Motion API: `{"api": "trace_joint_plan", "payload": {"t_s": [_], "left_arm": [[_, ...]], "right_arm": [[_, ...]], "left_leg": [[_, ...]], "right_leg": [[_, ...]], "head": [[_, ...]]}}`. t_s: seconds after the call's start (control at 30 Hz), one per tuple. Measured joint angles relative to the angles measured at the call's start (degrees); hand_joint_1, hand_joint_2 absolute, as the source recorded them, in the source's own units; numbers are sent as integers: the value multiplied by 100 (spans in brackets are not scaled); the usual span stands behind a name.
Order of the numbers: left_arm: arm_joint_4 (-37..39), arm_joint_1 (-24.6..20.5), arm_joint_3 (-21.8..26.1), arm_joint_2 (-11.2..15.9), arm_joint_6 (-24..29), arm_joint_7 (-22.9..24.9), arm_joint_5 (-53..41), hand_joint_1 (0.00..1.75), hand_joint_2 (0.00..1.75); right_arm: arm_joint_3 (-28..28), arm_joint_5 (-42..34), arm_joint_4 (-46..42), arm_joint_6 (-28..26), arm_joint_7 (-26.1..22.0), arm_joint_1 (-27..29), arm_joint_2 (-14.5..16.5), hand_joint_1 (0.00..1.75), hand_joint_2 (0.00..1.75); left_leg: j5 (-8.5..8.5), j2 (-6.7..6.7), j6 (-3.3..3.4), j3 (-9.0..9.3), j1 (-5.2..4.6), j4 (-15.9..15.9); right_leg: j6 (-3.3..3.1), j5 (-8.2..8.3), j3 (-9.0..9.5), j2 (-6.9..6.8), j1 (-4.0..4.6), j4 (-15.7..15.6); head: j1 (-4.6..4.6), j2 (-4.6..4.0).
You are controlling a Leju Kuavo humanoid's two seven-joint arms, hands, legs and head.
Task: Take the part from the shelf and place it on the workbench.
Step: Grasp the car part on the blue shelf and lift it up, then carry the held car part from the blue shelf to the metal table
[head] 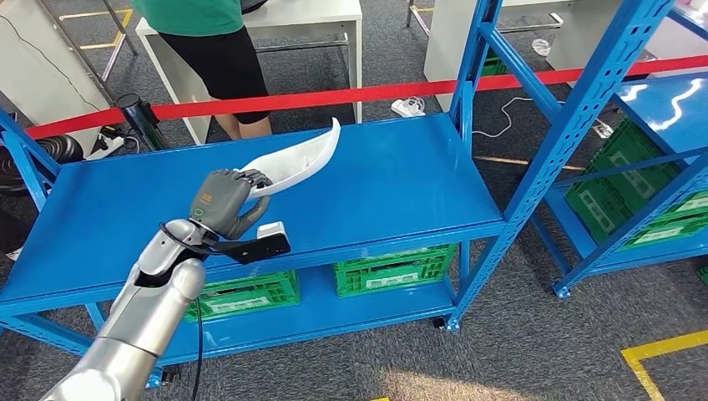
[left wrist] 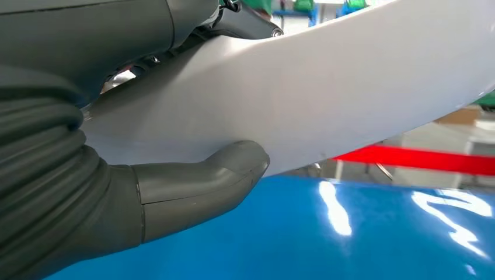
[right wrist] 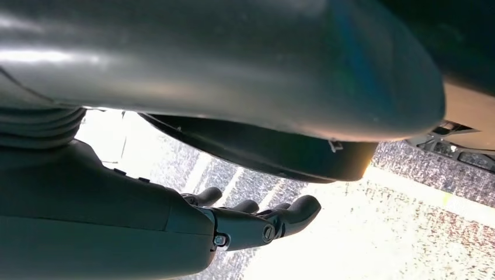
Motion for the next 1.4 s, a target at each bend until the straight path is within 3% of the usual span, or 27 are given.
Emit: {"api": "trace_joint_plan", "payload": {"t_s": [0.17,0.33,0.4,0.47,0.5,0.53,0.57,0.63,0.7,0.8,0.87,0.93,1.0,1.03,1.07,1.1,1.17,1.23,1.33,1.4], "left_arm": [[-623,276,-220,393,-399,-14,369,175,175],[-1117,411,-373,613,-689,63,453,175,175],[-1257,453,-414,675,-743,75,483,175,175],[-1374,523,-439,756,-781,87,520,175,175],[-1423,571,-446,796,-795,90,540,175,175],[-1470,616,-451,833,-804,96,554,175,175],[-1515,654,-453,869,-807,102,563,175,175],[-1610,695,-454,926,-809,125,570,175,175],[-1715,733,-454,977,-814,159,576,175,175],[-1891,857,-454,1059,-826,188,581,175,175],[-2010,947,-454,1119,-827,192,588,175,175],[-2091,1021,-455,1181,-833,187,596,175,175],[-2121,1084,-456,1224,-858,165,609,175,175],[-2125,1110,-456,1235,-878,145,617,175,175],[-2124,1127,-456,1238,-894,126,623,175,175],[-2123,1133,-456,1239,-905,106,627,175,175],[-2121,1121,-456,1232,-912,85,629,175,175],[-2112,1100,-456,1214,-913,75,630,175,175],[-2075,1075,-456,1171,-914,69,627,175,175],[-2041,1029,-456,1136,-917,65,618,175,175]], "right_arm": [[-68,-37,0,-3,1,8,-6,0,0],[-83,-35,-1,10,-2,5,-10,0,0],[-83,-31,-2,10,-2,2,-14,0,0],[-83,-28,-2,9,-1,5,-18,0,0],[-83,-27,-2,7,-1,8,-20,0,0],[-83,-27,-2,4,-2,9,-21,0,0],[-83,-27,-2,-1,-2,10,-23,0,0],[-84,-23,-3,-5,-2,5,-28,0,0],[-84,-15,-4,-6,-2,-4,-37,0,0],[-84,12,-4,-6,-6,-9,-48,0,0],[-85,26,-4,-5,-3,-9,-54,0,0],[-85,23,-4,-6,-1,-8,-55,0,0],[-87,5,-4,-14,0,-5,-55,0,0],[-88,-7,-4,-23,0,-3,-55,0,0],[-89,-18,-4,-32,1,-3,-55,0,0],[-90,-26,-4,-39,1,-4,-55,0,0],[-91,-30,-5,-50,1,-8,-57,0,0],[-93,-31,-9,-57,-1,-14,-61,0,0],[-114,-43,-11,-72,7,-15,-63,0,0],[-133,-47,-11,-75,16,-15,-64,0,0]], "left_leg": [[-17,0,41,-24,-12,44],[55,3,158,-29,9,-7],[126,26,217,-11,45,-92],[141,48,239,-35,31,-82],[141,53,239,-55,25,-65],[139,57,238,-77,20,-44],[137,57,235,-100,19,-19],[125,49,213,-145,22,40],[114,37,155,-179,17,85],[132,29,29,-192,14,93],[40,25,-45,-237,31,176],[-307,22,-107,-409,52,626],[-679,23,-152,-651,64,1307],[-745,23,-166,-711,71,1520],[-704,23,-176,-680,81,1544],[-573,24,-182,-543,93,1357],[-284,18,-192,-59,113,585],[-179,-17,-143,227,97,88],[-147,-33,24,183,75,35],[-75,-18,142,118,83,20]], "right_leg": [[36,7,-1,-1,-12,-2],[140,13,-8,-6,-14,-4],[151,-242,-153,-9,11,336],[140,-630,-447,-9,22,1042],[135,-744,-570,-10,25,1348],[128,-749,-610,-10,27,1477],[118,-651,-544,-11,27,1388],[87,-355,-154,-17,27,694],[41,-196,138,-19,57,175],[-61,-179,154,-9,86,69],[-141,-139,147,-9,69,15],[-199,-92,124,-14,55,-12],[-216,-60,79,-16,55,-11],[-212,-42,53,-16,55,-9],[-202,-23,27,-17,53,-6],[-186,-4,5,-17,48,-3],[-139,29,-25,-14,37,7],[-68,70,-48,-5,44,13],[55,135,-76,2,48,-3],[107,-42,-172,-1,37,186]], "head": [[-2,0],[1,0],[8,0],[10,0],[10,0],[9,0],[9,0],[9,0],[8,0],[4,0],[-3,0],[-16,0],[-24,0],[-23,0],[-24,0],[-24,0],[-25,0],[-27,0],[-29,0],[-27,0]]}}
